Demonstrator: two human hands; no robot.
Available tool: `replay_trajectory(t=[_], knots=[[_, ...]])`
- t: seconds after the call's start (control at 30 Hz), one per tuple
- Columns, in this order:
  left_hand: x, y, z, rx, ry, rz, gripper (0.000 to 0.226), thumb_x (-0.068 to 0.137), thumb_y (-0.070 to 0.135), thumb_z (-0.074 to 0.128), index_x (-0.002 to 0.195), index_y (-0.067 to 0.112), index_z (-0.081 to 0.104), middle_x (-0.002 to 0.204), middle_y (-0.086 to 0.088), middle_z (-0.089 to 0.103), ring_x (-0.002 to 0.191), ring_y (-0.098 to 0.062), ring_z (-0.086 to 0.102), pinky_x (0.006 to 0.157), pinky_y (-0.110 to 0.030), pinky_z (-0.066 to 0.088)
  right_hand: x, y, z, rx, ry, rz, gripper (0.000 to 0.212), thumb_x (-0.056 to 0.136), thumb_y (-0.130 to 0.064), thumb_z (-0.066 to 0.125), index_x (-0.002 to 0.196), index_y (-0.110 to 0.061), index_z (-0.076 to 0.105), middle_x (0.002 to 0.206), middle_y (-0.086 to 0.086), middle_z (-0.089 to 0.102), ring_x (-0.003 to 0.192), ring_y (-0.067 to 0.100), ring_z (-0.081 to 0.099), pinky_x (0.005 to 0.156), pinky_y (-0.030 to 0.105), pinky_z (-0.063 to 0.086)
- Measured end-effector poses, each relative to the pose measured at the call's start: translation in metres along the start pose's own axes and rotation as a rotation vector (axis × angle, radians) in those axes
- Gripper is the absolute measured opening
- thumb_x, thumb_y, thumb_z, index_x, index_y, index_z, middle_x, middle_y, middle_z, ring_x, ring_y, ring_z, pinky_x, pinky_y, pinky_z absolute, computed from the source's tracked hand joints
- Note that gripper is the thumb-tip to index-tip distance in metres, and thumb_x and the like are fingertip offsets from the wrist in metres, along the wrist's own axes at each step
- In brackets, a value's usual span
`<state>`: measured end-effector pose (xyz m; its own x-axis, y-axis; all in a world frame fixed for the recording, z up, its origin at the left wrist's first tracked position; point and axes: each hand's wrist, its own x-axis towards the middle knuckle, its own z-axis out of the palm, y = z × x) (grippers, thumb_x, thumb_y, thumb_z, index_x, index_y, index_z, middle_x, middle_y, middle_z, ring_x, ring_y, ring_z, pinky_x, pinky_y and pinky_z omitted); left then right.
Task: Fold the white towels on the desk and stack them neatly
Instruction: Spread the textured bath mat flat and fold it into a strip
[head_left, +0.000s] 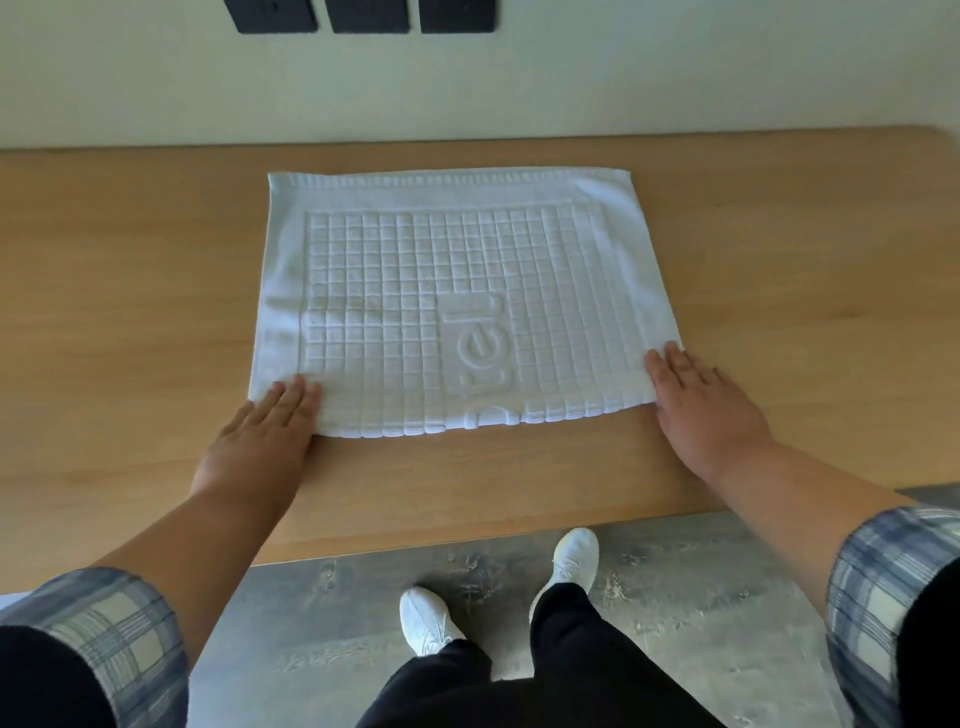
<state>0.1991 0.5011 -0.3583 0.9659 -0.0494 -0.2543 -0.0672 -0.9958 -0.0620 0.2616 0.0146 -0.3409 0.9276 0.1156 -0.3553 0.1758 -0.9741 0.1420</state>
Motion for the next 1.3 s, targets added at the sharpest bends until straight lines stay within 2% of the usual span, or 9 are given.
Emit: replay_trajectory(t=[0.1, 0.23, 0.33, 0.4, 0.47, 0.63, 0.87, 1.03, 1.3], knots=[[0.004, -0.007, -0.007, 0.006, 0.002, -0.041, 0.074, 0.094, 0.0, 0.027, 0.158, 0.025, -0.001, 0.164, 0.008, -0.003, 0.15, -0.01, 0.006, 0.121, -0.032, 0.007, 0.0, -0.002, -0.014, -0.007, -0.029, 0.058, 0.056, 0.105, -0.013, 0.026, 0.159, -0.016, 0.009, 0.167, 0.008, 0.007, 0.151, 0.024, 0.016, 0.122, 0.041, 0.018], [0.002, -0.016, -0.022, -0.046, 0.014, -0.128, 0.065, 0.096, 0.002, 0.032, 0.154, 0.031, 0.027, 0.161, 0.011, 0.024, 0.144, -0.014, 0.03, 0.119, -0.033, 0.021, -0.008, -0.002, -0.028, 0.08, 0.019, 0.132, 0.041, 0.102, -0.016, 0.039, 0.142, -0.015, 0.047, 0.145, 0.009, 0.05, 0.125, 0.03, 0.052, 0.1, 0.039, 0.045], [-0.005, -0.023, -0.036, -0.303, 0.075, -0.223, 0.045, 0.096, 0.015, 0.042, 0.135, 0.034, 0.054, 0.139, 0.004, 0.056, 0.122, -0.027, 0.053, 0.094, -0.042, 0.047, -0.021, -0.001, -0.036, 0.261, 0.104, 0.197, 0.027, 0.098, -0.021, 0.047, 0.12, -0.017, 0.062, 0.116, 0.008, 0.064, 0.1, 0.029, 0.059, 0.075, 0.036, 0.046], [-0.008, -0.028, -0.047, -0.435, 0.161, -0.252, 0.033, 0.094, 0.021, 0.045, 0.12, 0.031, 0.062, 0.118, -0.001, 0.064, 0.091, -0.024, 0.056, 0.073, -0.037, 0.047, -0.03, -0.001, -0.043, 0.439, 0.199, 0.244, 0.016, 0.094, -0.022, 0.048, 0.095, -0.016, 0.063, 0.095, 0.008, 0.062, 0.082, 0.028, 0.056, 0.061, 0.034, 0.038], [-0.006, -0.033, -0.06, -0.516, 0.256, -0.27, 0.025, 0.094, 0.026, 0.046, 0.112, 0.026, 0.063, 0.099, -0.001, 0.062, 0.077, -0.023, 0.051, 0.064, -0.034, 0.042, -0.034, -0.001, -0.052, 0.637, 0.276, 0.309, 0.015, 0.091, -0.023, 0.048, 0.083, -0.015, 0.057, 0.082, 0.005, 0.056, 0.072, 0.026, 0.051, 0.055, 0.033, 0.033], [0.019, -0.04, -0.092, -0.752, 0.342, -0.401, 0.027, 0.098, 0.043, 0.047, 0.109, 0.021, 0.059, 0.076, 0.006, 0.056, 0.07, -0.025, 0.05, 0.061, -0.035, 0.035, -0.016, 0.0, -0.077, 1.003, 0.362, 0.505, 0.021, 0.093, -0.031, 0.051, 0.101, -0.015, 0.061, 0.092, 0.004, 0.06, 0.08, 0.023, 0.055, 0.064, 0.032, 0.039], [0.09, -0.036, -0.121, -0.917, 0.42, -0.48, 0.02, 0.098, 0.053, 0.038, 0.104, 0.036, 0.048, 0.084, 0.011, 0.056, 0.072, -0.009, 0.052, 0.057, -0.032, 0.035, 0.067, 0.011, -0.107, 1.091, 0.486, 0.462, 0.028, 0.094, -0.04, 0.049, 0.112, -0.02, 0.057, 0.09, -0.008, 0.058, 0.088, 0.02, 0.055, 0.063, 0.026, 0.036], [0.147, -0.029, -0.123, -0.942, 0.477, -0.554, 0.024, 0.097, 0.052, 0.037, 0.113, 0.036, 0.046, 0.092, 0.006, 0.056, 0.086, -0.025, 0.052, 0.075, -0.037, 0.039, 0.13, 0.014, -0.11, 1.108, 0.507, 0.44, 0.042, 0.098, -0.044, 0.045, 0.134, -0.024, 0.048, 0.093, -0.015, 0.054, 0.089, 0.013, 0.052, 0.063, 0.017, 0.033], [0.226, -0.031, -0.109, -0.863, 0.496, -0.633, 0.029, 0.093, 0.055, 0.035, 0.113, 0.037, 0.046, 0.095, 0.003, 0.059, 0.086, -0.028, 0.055, 0.076, -0.039, 0.044, 0.216, 0.021, -0.103, 1.073, 0.478, 0.43, 0.041, 0.099, -0.043, 0.045, 0.135, -0.022, 0.049, 0.094, -0.017, 0.054, 0.095, 0.017, 0.057, 0.082, 0.029, 0.042]])
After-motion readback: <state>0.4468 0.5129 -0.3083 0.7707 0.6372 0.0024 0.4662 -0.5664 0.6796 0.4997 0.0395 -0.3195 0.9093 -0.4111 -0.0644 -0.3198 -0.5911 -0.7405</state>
